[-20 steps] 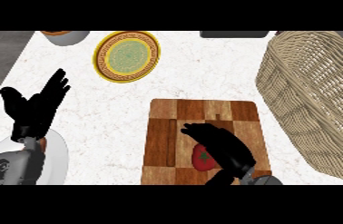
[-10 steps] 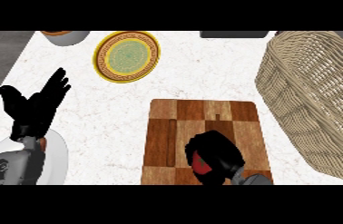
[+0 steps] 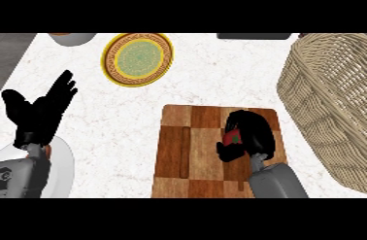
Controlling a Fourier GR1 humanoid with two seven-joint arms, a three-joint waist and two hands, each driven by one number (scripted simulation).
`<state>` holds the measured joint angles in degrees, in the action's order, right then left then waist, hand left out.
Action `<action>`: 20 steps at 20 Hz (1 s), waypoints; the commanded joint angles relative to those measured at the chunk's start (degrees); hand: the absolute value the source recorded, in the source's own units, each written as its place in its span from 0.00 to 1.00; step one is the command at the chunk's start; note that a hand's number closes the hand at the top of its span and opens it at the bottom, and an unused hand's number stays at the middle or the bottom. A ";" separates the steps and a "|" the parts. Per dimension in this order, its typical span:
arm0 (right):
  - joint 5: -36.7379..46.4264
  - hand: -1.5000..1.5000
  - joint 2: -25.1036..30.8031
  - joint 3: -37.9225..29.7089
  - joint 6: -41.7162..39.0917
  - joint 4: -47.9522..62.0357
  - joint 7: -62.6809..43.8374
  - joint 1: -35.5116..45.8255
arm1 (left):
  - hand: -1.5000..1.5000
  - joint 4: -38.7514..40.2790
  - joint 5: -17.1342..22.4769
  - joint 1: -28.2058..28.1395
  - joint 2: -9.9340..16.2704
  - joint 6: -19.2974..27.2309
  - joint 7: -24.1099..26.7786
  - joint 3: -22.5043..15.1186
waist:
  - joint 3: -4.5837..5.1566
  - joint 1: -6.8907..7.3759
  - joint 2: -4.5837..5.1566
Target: Pick the tomato from the cutting board and place it in the basket
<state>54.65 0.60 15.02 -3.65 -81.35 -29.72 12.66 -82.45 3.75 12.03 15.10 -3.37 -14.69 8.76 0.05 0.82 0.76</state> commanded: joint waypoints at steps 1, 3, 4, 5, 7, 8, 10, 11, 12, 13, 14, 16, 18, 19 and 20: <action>-0.83 1.00 -0.57 -4.01 8.25 3.27 -17.30 5.77 | 0.50 -0.17 -0.04 0.55 0.73 -1.61 -0.79 -1.01 | -0.10 2.84 0.38; -2.22 1.00 -0.58 -3.43 12.89 5.11 -23.37 10.92 | 0.50 0.18 -0.47 2.61 -0.35 -1.10 -0.24 -1.94 | -0.14 3.97 0.74; -2.77 1.00 -0.59 -3.11 16.44 5.78 -26.73 12.60 | 0.50 0.03 0.42 2.06 -0.18 -1.99 0.18 -1.57 | -0.12 4.82 0.45; -3.95 1.00 -0.59 -2.21 21.43 5.94 -27.32 13.81 | 0.50 0.99 -0.53 1.80 -1.38 -1.48 0.91 -2.73 | -0.19 4.95 0.74; -2.46 1.00 -0.59 -1.64 28.04 6.53 -29.87 19.52 | 0.50 1.55 -0.37 3.50 -1.74 -1.39 0.13 -3.00 | -0.14 5.37 0.70; -0.93 1.00 -0.59 -1.15 30.90 6.43 -31.01 22.28 | 0.50 1.89 -1.02 3.34 -1.14 -1.52 0.54 -3.08 | -0.08 5.91 0.63; 1.28 1.00 -0.59 -1.42 35.99 7.46 -31.80 27.52 | 0.50 2.19 -1.13 3.87 -1.86 -1.42 0.11 -3.75 | -0.04 6.15 0.63; 4.66 1.00 -0.59 0.55 37.44 9.77 -33.45 29.68 | 0.50 1.93 -0.83 4.66 -1.60 -1.94 -0.33 -3.85 | 0.06 6.64 0.53; 6.93 1.00 -0.59 0.98 39.49 10.44 -35.67 31.54 | 0.50 2.37 -1.03 4.11 -2.10 -1.30 -0.36 -3.80 | 0.10 5.88 0.21; 9.54 1.00 -0.59 0.21 38.05 12.00 -38.66 35.68 | 0.50 3.64 -1.18 4.29 -0.80 -1.44 0.06 -2.68 | 0.23 5.52 0.18; 11.31 1.00 -0.59 0.77 40.28 14.29 -40.13 36.37 | 0.50 3.47 -0.78 4.52 -0.47 -1.81 0.52 -2.29 | 0.21 5.74 0.23; 14.07 1.00 -0.59 1.01 40.68 17.23 -43.97 40.05 | 0.50 4.44 -1.79 5.73 -1.26 -1.00 0.94 -3.06 | 0.24 5.17 0.30; 17.01 1.00 -0.58 -0.02 39.11 18.93 -48.20 43.47 | 0.50 3.79 -1.21 4.97 -1.89 -0.12 -0.06 -2.49 | 0.20 4.54 -0.37; 18.09 1.00 -0.58 -2.12 37.17 20.20 -49.20 46.21 | 0.50 3.87 -0.93 4.15 -1.27 -0.46 0.44 -1.83 | 0.20 4.24 -0.44; 20.40 1.00 -0.58 -2.34 36.86 21.77 -50.52 47.40 | 0.50 4.75 -1.20 3.60 -1.08 -0.72 2.03 -1.68 | 0.26 4.01 -0.32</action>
<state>69.31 0.41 13.74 30.21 -63.87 -64.87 52.67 -78.66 2.60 16.16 13.79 -4.21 -13.92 6.38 0.24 5.54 0.66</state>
